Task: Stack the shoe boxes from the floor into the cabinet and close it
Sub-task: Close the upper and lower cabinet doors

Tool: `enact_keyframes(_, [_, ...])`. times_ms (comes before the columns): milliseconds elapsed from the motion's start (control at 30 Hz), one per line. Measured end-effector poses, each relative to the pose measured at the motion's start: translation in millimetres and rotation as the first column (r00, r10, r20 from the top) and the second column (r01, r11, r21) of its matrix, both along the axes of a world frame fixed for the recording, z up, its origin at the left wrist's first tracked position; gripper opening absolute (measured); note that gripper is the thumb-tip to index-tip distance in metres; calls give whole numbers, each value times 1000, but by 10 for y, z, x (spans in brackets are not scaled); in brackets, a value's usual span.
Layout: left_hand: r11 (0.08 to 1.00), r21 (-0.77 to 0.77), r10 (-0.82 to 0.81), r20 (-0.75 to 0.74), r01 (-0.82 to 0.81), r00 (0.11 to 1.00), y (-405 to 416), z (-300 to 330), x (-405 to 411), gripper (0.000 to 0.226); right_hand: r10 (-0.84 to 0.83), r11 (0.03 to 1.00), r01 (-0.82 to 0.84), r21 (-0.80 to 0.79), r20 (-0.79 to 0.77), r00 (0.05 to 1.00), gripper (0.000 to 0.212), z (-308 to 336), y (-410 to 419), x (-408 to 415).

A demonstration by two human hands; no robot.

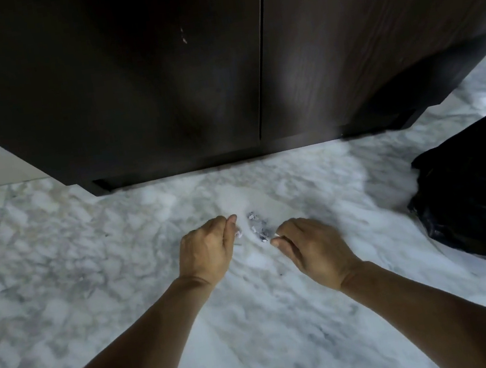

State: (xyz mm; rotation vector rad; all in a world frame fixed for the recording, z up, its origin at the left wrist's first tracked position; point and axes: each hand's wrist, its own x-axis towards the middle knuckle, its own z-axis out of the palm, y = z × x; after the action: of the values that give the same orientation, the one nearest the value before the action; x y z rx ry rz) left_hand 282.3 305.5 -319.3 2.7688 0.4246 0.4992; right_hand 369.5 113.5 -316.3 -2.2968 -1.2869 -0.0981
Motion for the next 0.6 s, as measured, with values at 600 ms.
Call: enact_keyframes(600, [865, -454, -78, 297, 213, 952, -1162, 2125, 1069, 55, -443, 802, 531, 273, -324, 836, 27, 2488, -716, 511])
